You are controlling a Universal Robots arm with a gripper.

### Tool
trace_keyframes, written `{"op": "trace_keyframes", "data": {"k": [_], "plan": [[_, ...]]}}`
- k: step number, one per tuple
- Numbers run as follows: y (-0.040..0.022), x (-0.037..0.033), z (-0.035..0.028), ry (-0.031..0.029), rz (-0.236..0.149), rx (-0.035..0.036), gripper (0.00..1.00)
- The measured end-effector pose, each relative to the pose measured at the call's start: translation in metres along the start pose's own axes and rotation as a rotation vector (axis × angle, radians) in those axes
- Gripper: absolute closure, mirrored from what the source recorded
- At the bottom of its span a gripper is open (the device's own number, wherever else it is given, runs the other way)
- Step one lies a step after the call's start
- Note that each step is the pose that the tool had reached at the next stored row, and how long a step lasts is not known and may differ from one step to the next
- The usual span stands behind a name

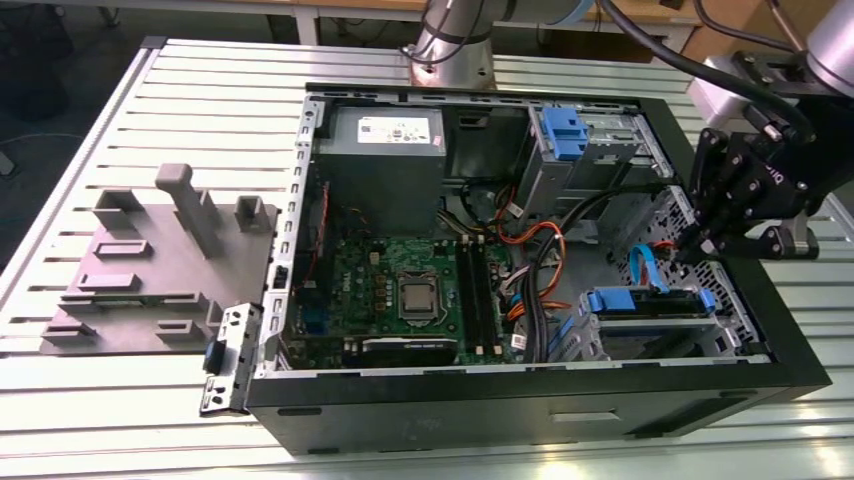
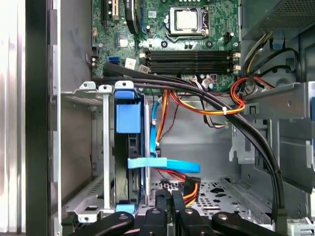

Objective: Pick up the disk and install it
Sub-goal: 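Insert the second disk wire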

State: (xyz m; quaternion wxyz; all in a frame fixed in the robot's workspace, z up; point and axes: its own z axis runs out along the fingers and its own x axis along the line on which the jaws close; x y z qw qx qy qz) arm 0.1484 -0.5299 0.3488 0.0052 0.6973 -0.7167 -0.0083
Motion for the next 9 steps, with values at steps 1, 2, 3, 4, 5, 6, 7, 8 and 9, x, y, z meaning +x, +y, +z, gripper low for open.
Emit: {"op": "trace_keyframes", "data": {"k": [1, 2, 3, 4, 5, 6, 7, 8, 9], "plan": [[0.0016, 0.0009, 0.0, 0.0001, 0.0, 0.0017, 0.84], [0.0031, 0.0022, 0.0, 0.0001, 0.0, 0.0033, 0.84], [0.0043, 0.0037, 0.0, 0.0, 0.0, 0.0046, 0.84], [0.0053, 0.0051, 0.0001, -0.0001, -0.001, 0.0058, 0.84], [0.0059, 0.0066, 0.0002, 0.0, -0.002, 0.0065, 0.84], [0.0061, 0.0078, 0.0005, -0.0001, -0.003, 0.0072, 0.84], [0.0062, 0.0091, 0.0009, -0.0001, -0.007, 0.0077, 0.84], [0.0065, 0.0106, 0.0012, -0.0002, -0.01, 0.008, 0.84], [0.0069, 0.0124, 0.0015, -0.0001, -0.012, 0.0082, 0.84]]}}
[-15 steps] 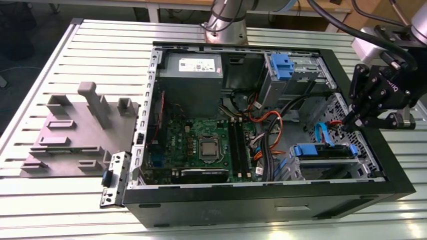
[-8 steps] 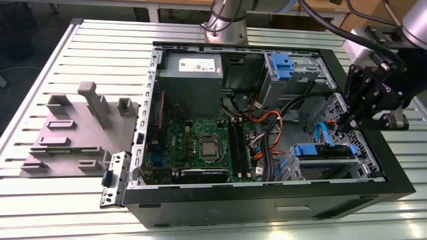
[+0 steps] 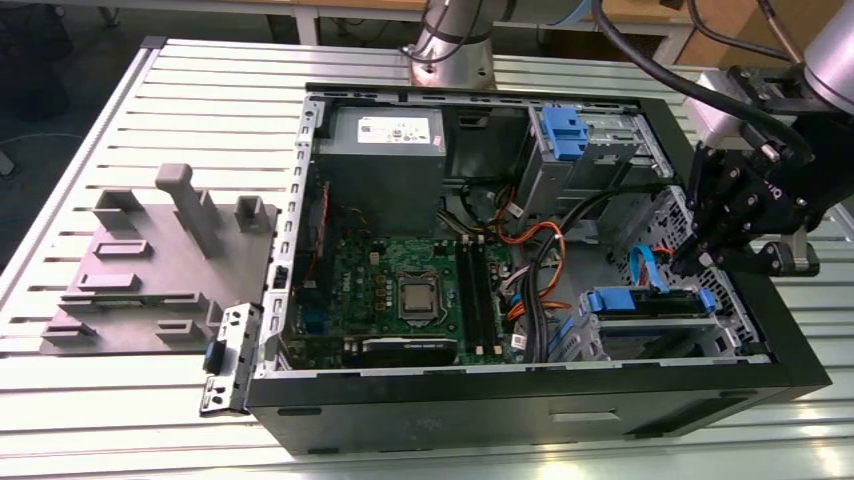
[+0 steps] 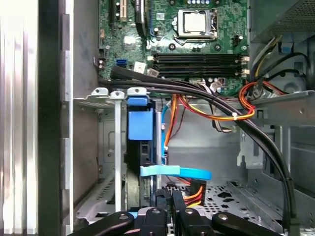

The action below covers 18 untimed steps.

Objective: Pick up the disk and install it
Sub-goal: 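Insert the second disk wire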

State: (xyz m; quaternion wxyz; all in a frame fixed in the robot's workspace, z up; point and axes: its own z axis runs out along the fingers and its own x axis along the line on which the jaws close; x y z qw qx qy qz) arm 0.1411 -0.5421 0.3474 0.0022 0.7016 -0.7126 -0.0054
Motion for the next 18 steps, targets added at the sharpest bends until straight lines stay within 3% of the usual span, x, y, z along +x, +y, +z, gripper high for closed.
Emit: {"op": "trace_keyframes", "data": {"k": [12, 18], "plan": [[0.0034, 0.0139, 0.0039, 0.0003, -0.021, 0.0004, 0.84], [0.0033, 0.0162, 0.0095, 0.0007, -0.027, 0.0004, 0.84]]}}
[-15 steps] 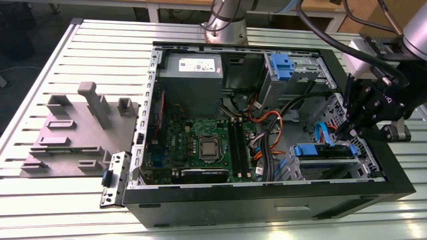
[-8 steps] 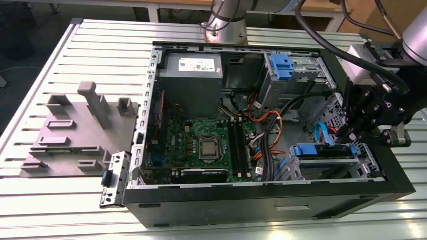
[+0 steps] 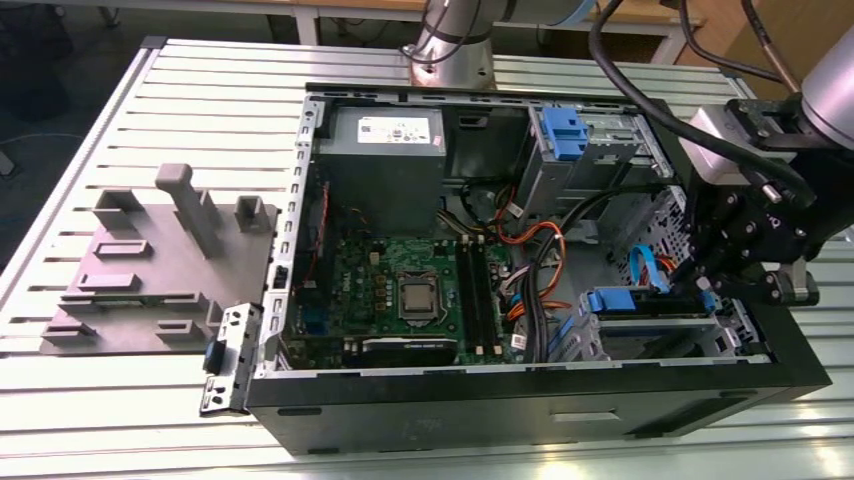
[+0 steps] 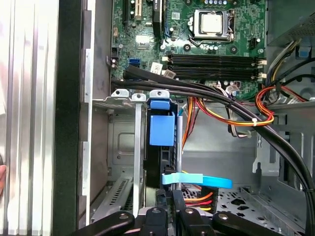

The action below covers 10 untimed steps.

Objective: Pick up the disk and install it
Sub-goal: 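Insert the second disk wire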

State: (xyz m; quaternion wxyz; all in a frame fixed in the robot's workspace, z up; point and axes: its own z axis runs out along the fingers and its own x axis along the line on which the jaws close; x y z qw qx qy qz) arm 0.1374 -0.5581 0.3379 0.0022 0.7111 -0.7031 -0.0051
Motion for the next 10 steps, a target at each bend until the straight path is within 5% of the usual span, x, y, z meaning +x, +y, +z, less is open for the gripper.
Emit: {"op": "trace_keyframes", "data": {"k": [10], "plan": [[0.0, 0.0, 0.0006, -0.0007, -0.001, 0.0, 0.83]]}}
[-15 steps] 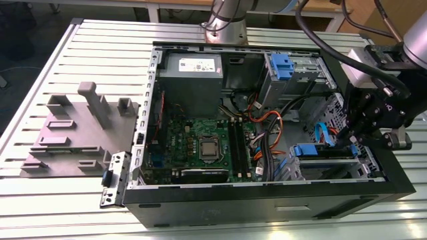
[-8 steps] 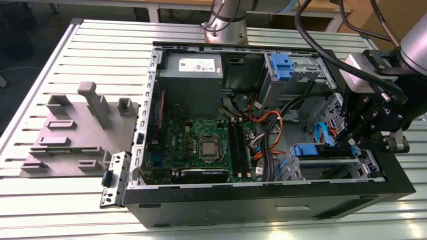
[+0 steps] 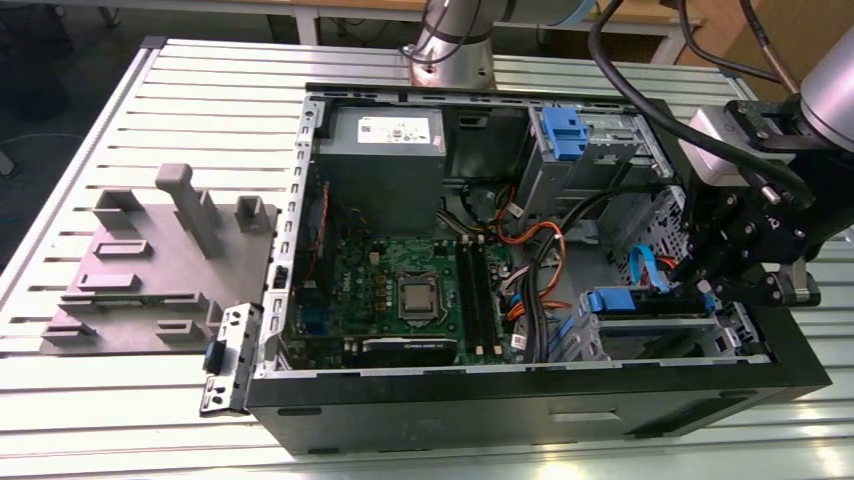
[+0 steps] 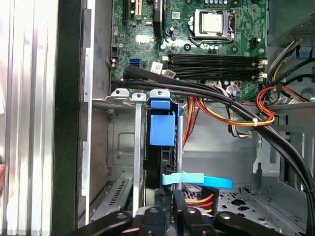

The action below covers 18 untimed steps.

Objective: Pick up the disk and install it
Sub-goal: 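Insert the second disk wire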

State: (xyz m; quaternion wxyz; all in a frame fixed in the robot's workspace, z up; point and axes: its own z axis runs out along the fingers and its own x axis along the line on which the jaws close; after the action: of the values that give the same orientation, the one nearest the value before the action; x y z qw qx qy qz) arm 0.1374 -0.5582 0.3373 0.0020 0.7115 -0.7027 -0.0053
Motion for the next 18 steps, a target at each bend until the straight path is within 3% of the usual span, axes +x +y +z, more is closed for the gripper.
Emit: {"op": "trace_keyframes", "data": {"k": [1, 15, 18], "plan": [[0.0, 0.0, 0.0, 0.0001, 0.0, 0.0, 0.76], [-0.0049, -0.0008, 0.0011, 0.0004, -0.008, -0.0001, 0.76], [-0.0056, -0.0012, 0.0026, 0.0032, -0.017, -0.0006, 0.76]]}}
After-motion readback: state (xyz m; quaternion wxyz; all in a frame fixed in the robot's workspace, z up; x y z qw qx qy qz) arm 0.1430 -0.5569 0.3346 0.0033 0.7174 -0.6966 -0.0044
